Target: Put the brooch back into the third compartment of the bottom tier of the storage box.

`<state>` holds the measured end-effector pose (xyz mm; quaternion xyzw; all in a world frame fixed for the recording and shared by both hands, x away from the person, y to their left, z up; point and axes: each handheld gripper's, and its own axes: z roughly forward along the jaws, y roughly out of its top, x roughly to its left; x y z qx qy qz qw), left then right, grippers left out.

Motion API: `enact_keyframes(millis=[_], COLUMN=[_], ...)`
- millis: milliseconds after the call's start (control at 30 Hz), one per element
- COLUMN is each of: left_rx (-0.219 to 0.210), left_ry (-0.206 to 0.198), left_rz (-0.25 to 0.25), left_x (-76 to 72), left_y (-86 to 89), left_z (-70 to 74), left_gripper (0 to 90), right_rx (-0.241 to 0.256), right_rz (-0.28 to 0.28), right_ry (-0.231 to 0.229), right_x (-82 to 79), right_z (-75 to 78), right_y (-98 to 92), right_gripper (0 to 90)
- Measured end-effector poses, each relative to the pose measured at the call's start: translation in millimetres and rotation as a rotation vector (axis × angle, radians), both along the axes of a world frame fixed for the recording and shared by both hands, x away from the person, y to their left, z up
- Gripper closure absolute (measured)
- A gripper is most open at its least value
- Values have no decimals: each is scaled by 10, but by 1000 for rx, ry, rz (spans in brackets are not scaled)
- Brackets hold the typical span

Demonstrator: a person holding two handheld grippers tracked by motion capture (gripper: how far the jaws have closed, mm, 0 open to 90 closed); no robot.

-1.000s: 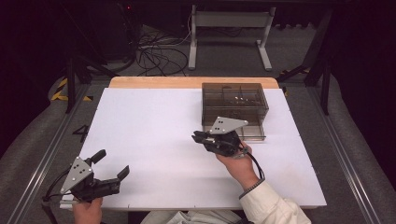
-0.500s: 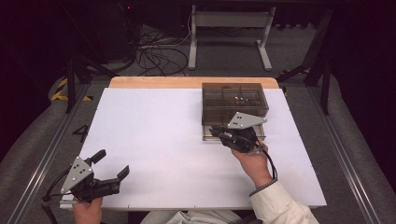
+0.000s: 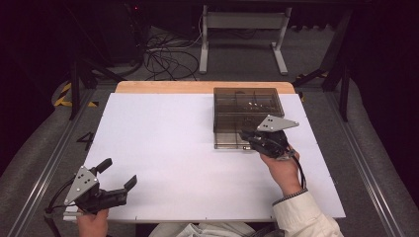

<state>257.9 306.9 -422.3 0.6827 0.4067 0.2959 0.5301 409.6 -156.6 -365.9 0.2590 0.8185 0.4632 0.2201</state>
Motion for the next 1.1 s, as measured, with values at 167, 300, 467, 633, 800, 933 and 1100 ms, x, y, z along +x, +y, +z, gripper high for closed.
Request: enact_keyframes(millis=[167, 300, 467, 633, 800, 933, 1100], left_rx=[2, 2, 4, 2, 3, 2, 3], left_ry=[-1, 1, 3, 3, 2, 3, 1], left_rz=[-2, -1, -2, -1, -1, -1, -2], left_x=[1, 1, 5, 4, 4, 5, 3], left_y=[-2, 5, -2, -1, 0, 0, -1], left_z=[0, 1, -2, -2, -2, -2, -2], left_gripper=[30, 31, 30, 31, 31, 31, 30], right_rx=[-24, -39, -57, -64, -68, -70, -76], right_rz=[-25, -46, -78, -122, -157, -175, -194], right_ry=[-7, 12, 38, 67, 100, 109, 118], right_x=[17, 53, 106, 153, 197, 214, 235], right_z=[-7, -21, -45, -61, -80, -91, -107], right_y=[-72, -131, -182, -254, -307, -327, -358], right_gripper=[808, 808, 808, 808, 807, 807, 807])
